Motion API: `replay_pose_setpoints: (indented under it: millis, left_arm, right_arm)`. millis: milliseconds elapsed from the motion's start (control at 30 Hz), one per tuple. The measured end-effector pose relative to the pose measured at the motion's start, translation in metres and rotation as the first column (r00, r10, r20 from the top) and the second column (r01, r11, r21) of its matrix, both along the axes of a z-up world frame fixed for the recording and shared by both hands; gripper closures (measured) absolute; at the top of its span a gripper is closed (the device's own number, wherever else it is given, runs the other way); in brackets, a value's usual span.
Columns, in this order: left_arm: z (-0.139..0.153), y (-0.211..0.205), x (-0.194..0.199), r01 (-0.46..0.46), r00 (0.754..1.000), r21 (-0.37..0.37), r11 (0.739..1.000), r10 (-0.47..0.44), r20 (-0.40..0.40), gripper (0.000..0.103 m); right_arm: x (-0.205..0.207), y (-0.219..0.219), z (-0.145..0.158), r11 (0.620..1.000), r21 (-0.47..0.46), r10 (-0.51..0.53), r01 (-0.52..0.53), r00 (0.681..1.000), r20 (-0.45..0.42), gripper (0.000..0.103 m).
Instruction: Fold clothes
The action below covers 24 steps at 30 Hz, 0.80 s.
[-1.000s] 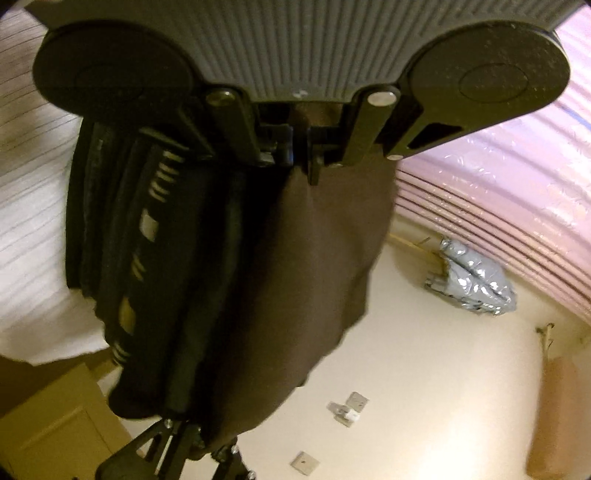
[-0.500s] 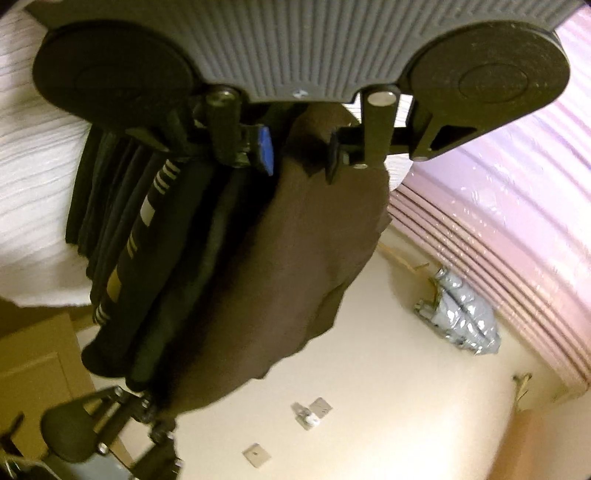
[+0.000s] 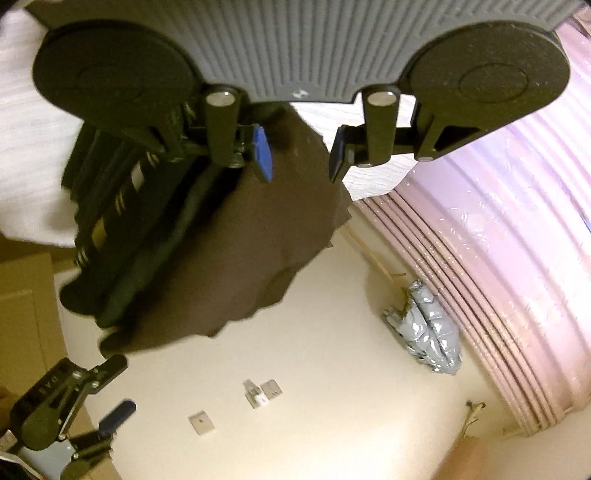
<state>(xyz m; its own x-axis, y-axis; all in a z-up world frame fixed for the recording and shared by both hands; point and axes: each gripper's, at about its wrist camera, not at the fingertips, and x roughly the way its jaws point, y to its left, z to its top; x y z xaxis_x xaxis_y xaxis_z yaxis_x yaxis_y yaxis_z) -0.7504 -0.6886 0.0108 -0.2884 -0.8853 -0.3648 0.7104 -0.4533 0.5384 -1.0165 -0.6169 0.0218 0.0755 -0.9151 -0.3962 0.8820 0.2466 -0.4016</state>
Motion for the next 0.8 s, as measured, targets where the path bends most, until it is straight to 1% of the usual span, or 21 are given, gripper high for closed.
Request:
replay_pose_setpoints:
  millis: [67, 133, 200, 267, 367, 433, 533, 600, 667, 800]
  left_arm:
    - [0.004, -0.012, -0.006, 0.007, 1.0, 0.022, 1.0, -0.007, -0.022, 0.072]
    - [0.007, -0.028, -0.013, 0.017, 0.999, 0.058, 0.998, -0.015, -0.044, 0.072]
    - [0.002, -0.043, -0.018, 0.02, 0.999, 0.129, 0.991, -0.014, -0.049, 0.072]
    - [-0.008, -0.051, -0.021, 0.02, 0.999, 0.212, 0.977, -0.012, -0.039, 0.074]
    - [-0.021, -0.034, -0.015, 0.015, 1.0, 0.225, 0.974, -0.01, -0.023, 0.075]
    - [-0.027, -0.019, -0.011, 0.013, 0.999, 0.238, 0.971, -0.005, -0.034, 0.075]
    - [-0.037, -0.001, -0.01, 0.016, 1.0, 0.253, 0.967, -0.01, -0.025, 0.075]
    - [-0.039, 0.004, -0.011, 0.021, 1.0, 0.254, 0.967, -0.017, -0.018, 0.075]
    - [-0.035, 0.004, -0.012, 0.022, 1.0, 0.247, 0.969, -0.018, -0.019, 0.075]
    - [-0.027, -0.002, -0.009, 0.017, 1.0, 0.236, 0.972, -0.011, -0.026, 0.075]
  right_arm:
    - [-0.005, -0.027, 0.016, 0.999, 0.034, -0.013, 0.009, 0.994, 0.11, 0.037]
    - [-0.008, -0.058, 0.023, 0.995, 0.101, -0.011, -0.01, 0.977, 0.213, 0.037]
    - [-0.011, -0.086, 0.025, 0.984, 0.173, -0.02, -0.037, 0.95, 0.312, 0.038]
    - [-0.016, -0.104, 0.015, 0.968, 0.245, -0.043, -0.051, 0.931, 0.363, 0.04]
    - [-0.018, -0.093, -0.003, 0.959, 0.277, -0.05, -0.059, 0.927, 0.371, 0.042]
    - [-0.022, -0.083, -0.01, 0.955, 0.289, -0.062, -0.057, 0.921, 0.384, 0.043]
    - [-0.03, -0.072, -0.019, 0.948, 0.311, -0.072, -0.064, 0.911, 0.406, 0.043]
    - [-0.029, -0.076, -0.018, 0.945, 0.319, -0.068, -0.069, 0.914, 0.399, 0.042]
    - [-0.033, -0.082, -0.009, 0.947, 0.314, -0.069, -0.064, 0.916, 0.395, 0.042]
    - [-0.033, -0.08, 0.0, 0.962, 0.268, -0.06, -0.044, 0.928, 0.367, 0.042]
